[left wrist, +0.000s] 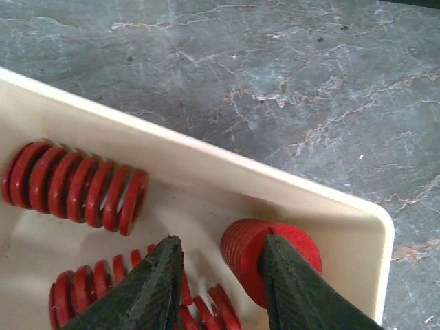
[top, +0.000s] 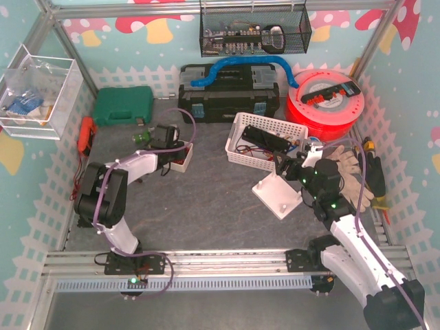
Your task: Install the large spring
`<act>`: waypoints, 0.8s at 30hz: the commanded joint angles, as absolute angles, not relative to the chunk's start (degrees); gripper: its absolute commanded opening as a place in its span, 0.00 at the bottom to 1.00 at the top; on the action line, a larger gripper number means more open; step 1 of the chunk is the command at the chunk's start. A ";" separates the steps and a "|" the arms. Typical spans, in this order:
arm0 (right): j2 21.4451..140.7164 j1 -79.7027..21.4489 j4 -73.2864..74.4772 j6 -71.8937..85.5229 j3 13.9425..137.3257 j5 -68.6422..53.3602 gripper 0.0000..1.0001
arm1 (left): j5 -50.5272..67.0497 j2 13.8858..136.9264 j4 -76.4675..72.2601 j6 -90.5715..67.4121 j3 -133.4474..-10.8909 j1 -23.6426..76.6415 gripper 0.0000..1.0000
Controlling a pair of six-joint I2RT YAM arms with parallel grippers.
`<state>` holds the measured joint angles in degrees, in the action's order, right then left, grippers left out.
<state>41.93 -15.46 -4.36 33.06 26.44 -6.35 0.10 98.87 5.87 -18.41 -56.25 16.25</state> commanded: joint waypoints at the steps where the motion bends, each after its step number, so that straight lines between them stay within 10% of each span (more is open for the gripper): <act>1: 40.88 -15.82 -5.55 32.17 25.86 -5.47 0.99 | -2.12 96.83 8.83 -18.01 -57.65 16.25 0.36; 24: 38.74 -15.82 -4.77 31.61 25.83 -4.47 0.99 | 4.02 102.63 6.93 -16.87 -59.80 17.23 0.47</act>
